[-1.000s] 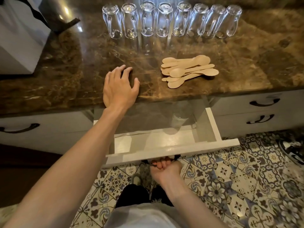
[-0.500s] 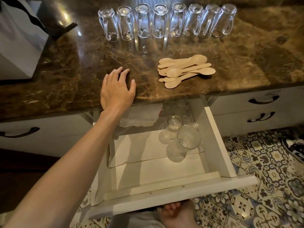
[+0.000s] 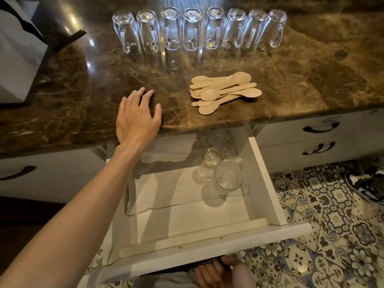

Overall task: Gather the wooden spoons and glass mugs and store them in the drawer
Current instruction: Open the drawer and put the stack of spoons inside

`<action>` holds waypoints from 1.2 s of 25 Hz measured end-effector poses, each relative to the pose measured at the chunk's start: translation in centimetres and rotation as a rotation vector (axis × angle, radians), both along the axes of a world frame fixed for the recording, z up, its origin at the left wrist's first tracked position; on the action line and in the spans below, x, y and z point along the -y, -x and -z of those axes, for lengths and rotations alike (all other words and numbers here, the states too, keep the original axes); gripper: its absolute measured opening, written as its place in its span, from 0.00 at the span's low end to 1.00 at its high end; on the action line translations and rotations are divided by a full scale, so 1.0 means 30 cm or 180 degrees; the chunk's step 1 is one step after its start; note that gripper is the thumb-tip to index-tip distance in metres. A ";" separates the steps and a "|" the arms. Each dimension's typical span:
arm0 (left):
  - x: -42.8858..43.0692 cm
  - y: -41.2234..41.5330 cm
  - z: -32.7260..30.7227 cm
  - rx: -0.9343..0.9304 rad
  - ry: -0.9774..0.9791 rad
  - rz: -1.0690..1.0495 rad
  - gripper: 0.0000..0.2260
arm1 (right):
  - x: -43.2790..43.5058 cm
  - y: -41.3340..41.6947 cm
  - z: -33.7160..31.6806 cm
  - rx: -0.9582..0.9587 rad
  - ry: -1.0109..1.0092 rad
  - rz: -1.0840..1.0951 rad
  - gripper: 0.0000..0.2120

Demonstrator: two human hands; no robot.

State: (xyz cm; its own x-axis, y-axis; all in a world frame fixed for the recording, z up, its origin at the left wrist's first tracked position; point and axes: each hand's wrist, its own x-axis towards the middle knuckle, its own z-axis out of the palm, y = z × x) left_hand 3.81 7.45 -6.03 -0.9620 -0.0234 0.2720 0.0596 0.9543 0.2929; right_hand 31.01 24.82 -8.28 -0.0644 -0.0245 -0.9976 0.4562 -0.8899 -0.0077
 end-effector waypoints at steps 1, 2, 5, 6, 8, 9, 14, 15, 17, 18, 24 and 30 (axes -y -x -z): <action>-0.002 -0.002 -0.001 0.0005 0.0008 -0.0007 0.22 | -0.023 0.003 -0.024 -0.0067 0.0092 -0.0070 0.08; -0.003 -0.003 -0.002 0.0009 0.0016 -0.0009 0.22 | -0.047 0.004 -0.057 -0.0136 0.0347 -0.0375 0.08; -0.008 -0.005 -0.006 0.0025 0.0011 -0.0012 0.22 | -0.129 0.028 -0.177 -0.0565 0.0970 -0.1187 0.20; -0.007 -0.005 -0.008 0.0034 0.0013 -0.0013 0.22 | -0.146 0.044 -0.214 -0.0752 0.1038 -0.1414 0.23; -0.009 -0.009 -0.010 0.0046 0.0012 -0.0004 0.22 | -0.175 0.091 -0.293 -0.1336 0.0998 -0.1812 0.25; -0.010 -0.009 -0.011 0.0045 0.0012 0.0000 0.21 | -0.190 0.124 -0.329 -0.1704 0.0832 -0.2061 0.24; -0.010 -0.008 -0.013 0.0039 0.0033 -0.0017 0.21 | -0.246 0.408 -0.485 -0.3314 -0.1446 -0.3534 0.17; -0.010 -0.008 -0.012 0.0036 0.0023 -0.0020 0.21 | -0.256 0.474 -0.498 -0.3433 -0.2027 -0.3798 0.16; -0.011 -0.008 -0.010 0.0029 0.0014 -0.0026 0.21 | -0.278 0.605 -0.499 -0.3556 -0.3151 -0.4354 0.18; -0.012 -0.007 -0.010 0.0026 0.0017 -0.0033 0.21 | -0.290 0.669 -0.492 -0.3558 -0.3664 -0.4726 0.21; -0.014 -0.006 -0.015 -0.0002 0.0007 -0.0080 0.21 | -0.295 0.978 -0.405 -0.2947 -0.5421 -0.6860 0.39; -0.018 -0.007 -0.019 -0.0020 0.0000 -0.0123 0.21 | -0.272 1.156 -0.335 -0.2297 -0.5120 -0.7711 0.43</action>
State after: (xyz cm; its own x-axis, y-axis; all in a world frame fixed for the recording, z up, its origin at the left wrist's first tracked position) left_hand 4.02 7.99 -5.45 -0.9587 -0.0607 0.2780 0.0244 0.9559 0.2928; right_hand -3.68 32.98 1.76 -0.8730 -0.3116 -0.3752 -0.3211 0.9462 -0.0385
